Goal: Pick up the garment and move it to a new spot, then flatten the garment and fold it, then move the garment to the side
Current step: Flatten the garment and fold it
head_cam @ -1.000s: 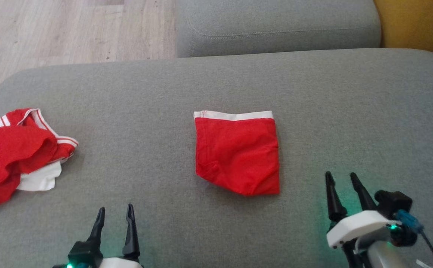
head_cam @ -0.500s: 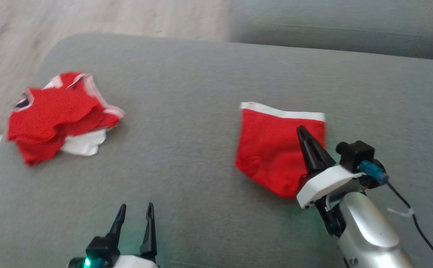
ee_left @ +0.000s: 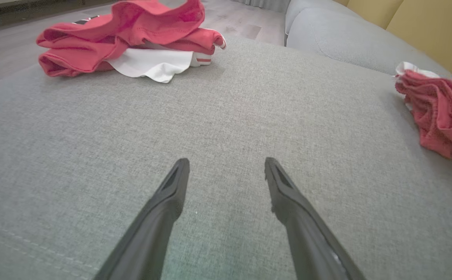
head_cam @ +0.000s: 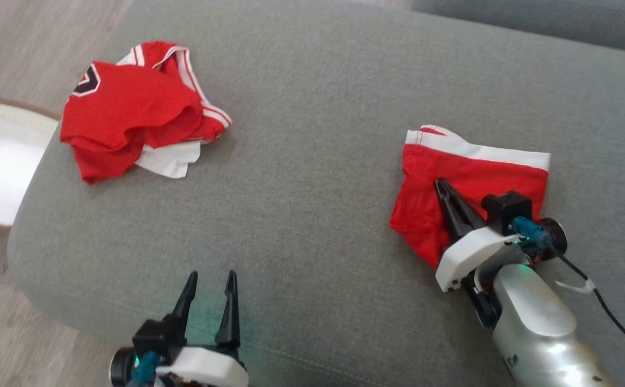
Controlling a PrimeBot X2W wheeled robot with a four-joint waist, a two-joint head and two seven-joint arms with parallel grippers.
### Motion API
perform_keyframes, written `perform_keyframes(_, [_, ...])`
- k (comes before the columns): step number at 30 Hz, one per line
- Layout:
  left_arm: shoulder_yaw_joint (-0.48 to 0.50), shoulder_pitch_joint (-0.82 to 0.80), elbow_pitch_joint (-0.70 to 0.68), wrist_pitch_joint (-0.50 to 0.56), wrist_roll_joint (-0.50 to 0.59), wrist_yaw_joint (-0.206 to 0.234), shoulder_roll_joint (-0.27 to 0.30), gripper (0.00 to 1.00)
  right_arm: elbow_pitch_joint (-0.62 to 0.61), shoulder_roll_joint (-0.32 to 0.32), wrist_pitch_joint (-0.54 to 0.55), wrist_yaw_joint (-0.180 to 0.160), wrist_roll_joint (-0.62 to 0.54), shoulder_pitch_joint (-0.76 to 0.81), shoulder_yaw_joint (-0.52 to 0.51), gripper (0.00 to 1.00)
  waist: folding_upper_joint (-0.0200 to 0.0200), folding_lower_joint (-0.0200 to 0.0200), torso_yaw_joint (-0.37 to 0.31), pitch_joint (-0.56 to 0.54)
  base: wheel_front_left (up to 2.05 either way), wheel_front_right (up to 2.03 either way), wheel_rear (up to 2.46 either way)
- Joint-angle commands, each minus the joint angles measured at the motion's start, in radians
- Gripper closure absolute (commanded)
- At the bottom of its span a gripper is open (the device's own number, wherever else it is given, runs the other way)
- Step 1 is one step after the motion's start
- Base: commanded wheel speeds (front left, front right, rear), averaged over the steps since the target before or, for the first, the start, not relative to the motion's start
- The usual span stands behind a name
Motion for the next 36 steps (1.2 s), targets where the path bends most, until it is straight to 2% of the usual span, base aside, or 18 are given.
perform_keyframes(1, [0.014, -0.041, -0.032, -0.005, -0.012, 0.007, 0.007, 0.00, -0.006, 0.003, -0.014, -0.001, -0.021, -0.023, 0.027, 1.00, 0.0000, -0.0002, 0.015, 0.022, 0.00, 0.00, 0.00])
perform_keyframes(6, [-0.002, -0.053, -0.034, -0.005, -0.027, 0.012, 0.007, 0.00, -0.006, 0.003, -0.014, -0.001, -0.039, -0.011, 0.049, 1.00, 0.0000, -0.0002, 0.011, 0.027, 0.00, 0.00, 0.00])
perform_keyframes(18, [0.012, -0.038, -0.034, -0.005, -0.025, 0.004, 0.007, 0.00, -0.109, 0.003, -0.014, -0.001, -0.015, 0.067, 0.138, 1.00, 0.0000, -0.0002, -0.032, -0.029, 0.00, 0.00, 0.00])
perform_keyframes(24, [0.027, -0.024, -0.028, -0.005, -0.015, -0.004, 0.007, 0.00, -0.144, 0.003, -0.014, -0.001, 0.040, 0.111, 0.255, 1.00, 0.0000, -0.0002, -0.049, -0.063, 0.00, 0.00, 0.00])
perform_keyframes(30, [0.047, -0.010, -0.025, -0.005, -0.001, -0.010, 0.007, 0.00, -0.138, 0.003, -0.014, -0.001, 0.131, 0.129, 0.433, 1.00, 0.0000, -0.0002, -0.072, -0.097, 0.00, 0.00, 0.00])
perform_keyframes(33, [0.061, -0.005, -0.026, -0.005, 0.012, -0.013, 0.007, 0.00, -0.154, 0.001, -0.014, -0.001, 0.181, 0.126, 0.460, 1.00, 0.0000, -0.0002, -0.095, -0.113, 0.00, 0.00, 0.00])
perform_keyframes(36, [0.080, -0.006, -0.035, -0.005, 0.021, -0.014, 0.007, 0.00, -0.200, -0.004, -0.014, -0.001, 0.212, 0.128, 0.435, 1.00, 0.0000, -0.0002, -0.126, -0.127, 0.00, 0.00, 0.00])
